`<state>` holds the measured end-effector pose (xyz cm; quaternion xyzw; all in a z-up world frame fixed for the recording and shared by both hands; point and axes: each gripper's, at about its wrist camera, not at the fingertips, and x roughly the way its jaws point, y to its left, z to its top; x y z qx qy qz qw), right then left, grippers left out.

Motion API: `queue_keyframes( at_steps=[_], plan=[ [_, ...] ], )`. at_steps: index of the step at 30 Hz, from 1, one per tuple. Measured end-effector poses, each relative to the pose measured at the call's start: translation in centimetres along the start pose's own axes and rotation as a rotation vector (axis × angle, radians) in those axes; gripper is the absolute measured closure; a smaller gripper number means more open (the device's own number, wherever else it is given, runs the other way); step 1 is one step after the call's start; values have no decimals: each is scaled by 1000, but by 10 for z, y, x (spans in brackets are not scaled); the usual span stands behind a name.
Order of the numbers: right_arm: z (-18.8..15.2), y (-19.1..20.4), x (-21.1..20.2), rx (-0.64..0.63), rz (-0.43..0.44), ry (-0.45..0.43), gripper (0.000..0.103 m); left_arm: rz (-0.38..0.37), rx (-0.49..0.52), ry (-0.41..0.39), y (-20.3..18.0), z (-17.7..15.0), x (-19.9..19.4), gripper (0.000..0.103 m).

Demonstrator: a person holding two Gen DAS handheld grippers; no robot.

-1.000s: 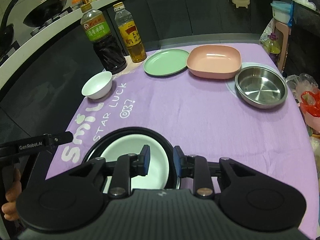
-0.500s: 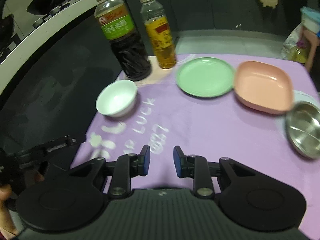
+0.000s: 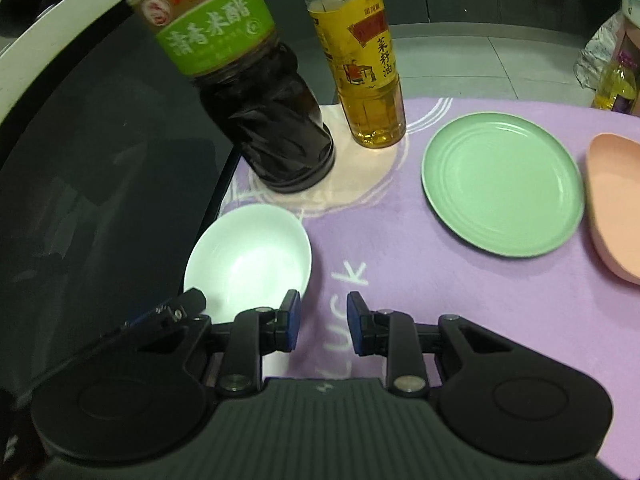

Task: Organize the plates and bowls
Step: 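Reach both grippers to the small white bowl and grasp its rim, then lower the small white bowl into the stacked bowls and open both grippers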

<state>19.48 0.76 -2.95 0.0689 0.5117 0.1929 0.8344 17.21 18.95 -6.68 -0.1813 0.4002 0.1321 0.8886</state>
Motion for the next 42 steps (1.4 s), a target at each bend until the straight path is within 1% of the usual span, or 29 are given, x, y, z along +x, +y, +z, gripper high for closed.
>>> queue_keyframes(
  at_steps=[5, 7, 8, 9, 13, 16, 20, 25, 30, 33, 37, 42],
  plan=[
    [8, 2, 17, 6, -6, -1, 76, -2, 29, 14, -4, 2, 11, 84],
    [10, 3, 24, -8, -6, 12, 80, 29, 54, 12, -7, 0, 12, 94],
    [10, 4, 26, -17, 0, 16, 87, 30, 71, 3, -8, -2, 11, 94],
    [9, 6, 28, -23, 12, 20, 97, 26, 80, 0, -9, -3, 9, 94],
    [2, 7, 23, -47, -24, 16, 97, -8, 80, 5, -12, -9, -5, 94],
    [-3, -2, 9, -28, -5, 23, 96, -32, 97, -1, -18, -17, -19, 94],
    [-18, -17, -23, -15, -3, 12, 96, -90, 125, -1, -30, -32, -45, 94],
    [-49, -35, -68, -37, -5, -41, 95, -122, 187, -24, -50, -62, -88, 93],
    [-88, -53, -108, -65, 0, -87, 94, -166, 214, -23, -63, -90, -121, 93],
    [-108, -63, -129, -71, -1, -114, 94, -189, 234, -13, -69, -106, -135, 93],
    [-131, -75, -149, -66, 2, -139, 94, -200, 270, -3, -79, -123, -148, 93],
    [-152, -87, -165, -37, 25, -146, 93, -210, 304, 8, -83, -142, -162, 93]
  ],
)
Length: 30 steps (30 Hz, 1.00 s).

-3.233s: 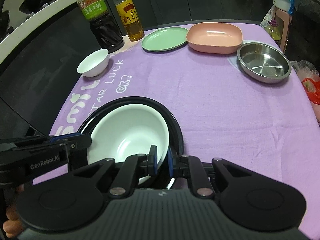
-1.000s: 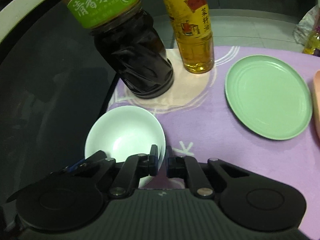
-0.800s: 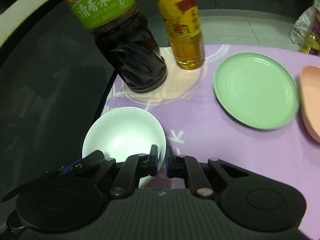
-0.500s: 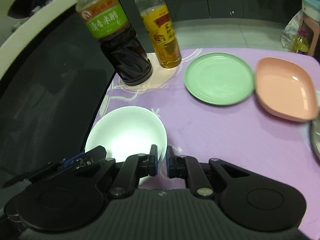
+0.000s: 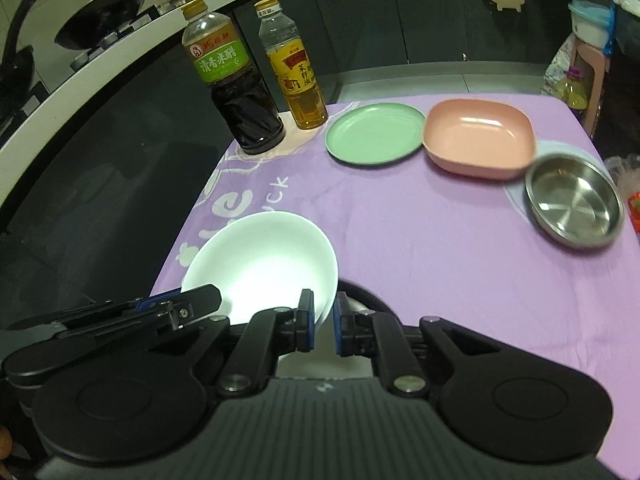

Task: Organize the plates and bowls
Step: 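Lower the small white bowl into the stacked bowls and open both grippers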

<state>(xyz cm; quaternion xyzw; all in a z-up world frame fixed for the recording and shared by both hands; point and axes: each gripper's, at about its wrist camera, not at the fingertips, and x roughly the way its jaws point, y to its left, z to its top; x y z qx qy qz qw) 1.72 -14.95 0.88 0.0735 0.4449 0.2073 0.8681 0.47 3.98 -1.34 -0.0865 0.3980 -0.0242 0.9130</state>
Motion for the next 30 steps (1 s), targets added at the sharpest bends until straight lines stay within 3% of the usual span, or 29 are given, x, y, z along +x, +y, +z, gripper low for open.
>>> queue_keyframes(
  at_steps=[14, 23, 30],
  plan=[
    [-33, -14, -5, -15, -44, 46, 92, 19, 77, 82, -17, -27, 7, 93],
    [-39, -12, -1, -61, -57, 68, 88, 20, 60, 81, -11, -27, 6, 93],
    [-34, -16, -11, -69, -81, 38, 88, 24, 49, 80, -8, -25, 8, 93]
  ],
)
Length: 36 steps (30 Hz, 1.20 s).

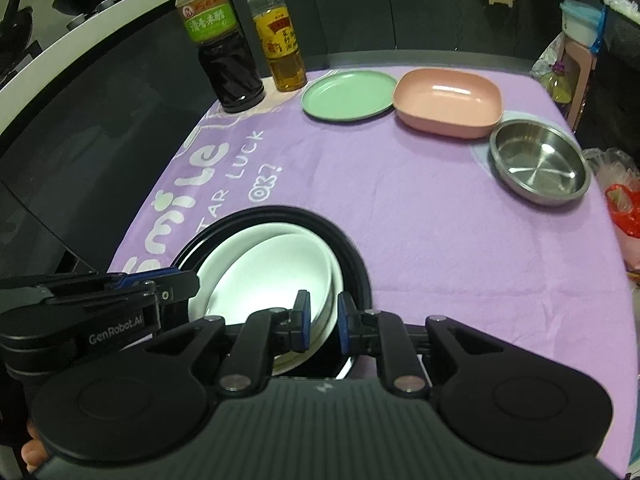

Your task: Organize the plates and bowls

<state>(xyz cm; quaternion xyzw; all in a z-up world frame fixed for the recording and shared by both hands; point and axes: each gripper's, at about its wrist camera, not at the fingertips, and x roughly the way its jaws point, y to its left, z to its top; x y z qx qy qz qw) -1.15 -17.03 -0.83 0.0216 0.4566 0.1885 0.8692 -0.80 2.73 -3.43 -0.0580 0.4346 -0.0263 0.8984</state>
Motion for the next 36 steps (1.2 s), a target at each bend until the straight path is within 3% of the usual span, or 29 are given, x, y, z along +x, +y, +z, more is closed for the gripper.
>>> queue_keyframes(
  at_steps=[13, 23, 36],
  plan=[
    [-2, -7, 13, 4, 21, 31, 87, -1, -9, -7, 3, 4, 2, 93],
    [10, -22, 8, 51, 57, 5, 87, -17, -7, -35, 3, 15, 3, 90],
    [42, -42, 29, 126, 65, 13, 87, 41, -30, -97, 19, 69, 24, 84]
  ],
)
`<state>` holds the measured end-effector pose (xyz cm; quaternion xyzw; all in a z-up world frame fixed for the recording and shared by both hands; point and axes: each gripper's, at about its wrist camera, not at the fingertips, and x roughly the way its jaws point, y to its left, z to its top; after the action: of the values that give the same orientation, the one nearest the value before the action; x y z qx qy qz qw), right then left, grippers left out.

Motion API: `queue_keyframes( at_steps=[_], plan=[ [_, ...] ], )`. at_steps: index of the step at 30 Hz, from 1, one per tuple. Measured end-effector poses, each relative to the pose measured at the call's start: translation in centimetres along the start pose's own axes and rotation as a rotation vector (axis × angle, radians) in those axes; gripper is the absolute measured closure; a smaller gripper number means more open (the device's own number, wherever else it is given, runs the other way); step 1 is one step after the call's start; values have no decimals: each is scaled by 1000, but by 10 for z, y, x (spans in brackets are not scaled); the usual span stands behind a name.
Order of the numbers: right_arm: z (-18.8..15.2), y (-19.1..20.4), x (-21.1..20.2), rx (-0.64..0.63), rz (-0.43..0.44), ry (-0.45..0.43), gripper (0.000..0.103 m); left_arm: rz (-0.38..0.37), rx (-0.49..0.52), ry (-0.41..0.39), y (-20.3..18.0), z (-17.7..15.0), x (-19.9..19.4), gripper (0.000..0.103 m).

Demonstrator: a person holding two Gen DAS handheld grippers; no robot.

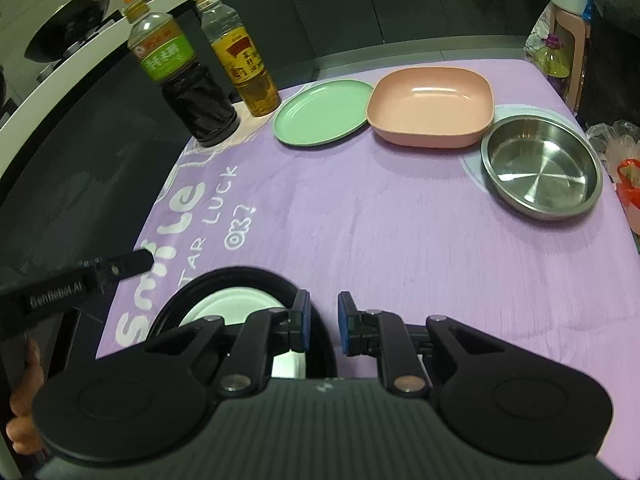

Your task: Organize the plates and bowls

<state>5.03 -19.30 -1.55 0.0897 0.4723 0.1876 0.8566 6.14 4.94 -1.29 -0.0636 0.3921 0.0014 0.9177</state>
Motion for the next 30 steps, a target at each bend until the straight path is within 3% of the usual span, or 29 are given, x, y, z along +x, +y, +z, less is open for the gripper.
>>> queue_keyframes(
  at_steps=[9, 13, 22, 30],
  plan=[
    [35, -8, 18, 4, 31, 0, 87, 18, 17, 40, -3, 37, 56, 82],
    [61, -6, 28, -26, 45, -16, 72, 12, -2, 47, -2, 51, 78, 82],
    [139, -14, 75, -87, 37, -49, 72, 5, -45, 48, 2, 85, 127, 82],
    [192, -29, 128, -53, 46, -52, 72, -11, -98, 40, 4, 102, 163, 82]
  ],
)
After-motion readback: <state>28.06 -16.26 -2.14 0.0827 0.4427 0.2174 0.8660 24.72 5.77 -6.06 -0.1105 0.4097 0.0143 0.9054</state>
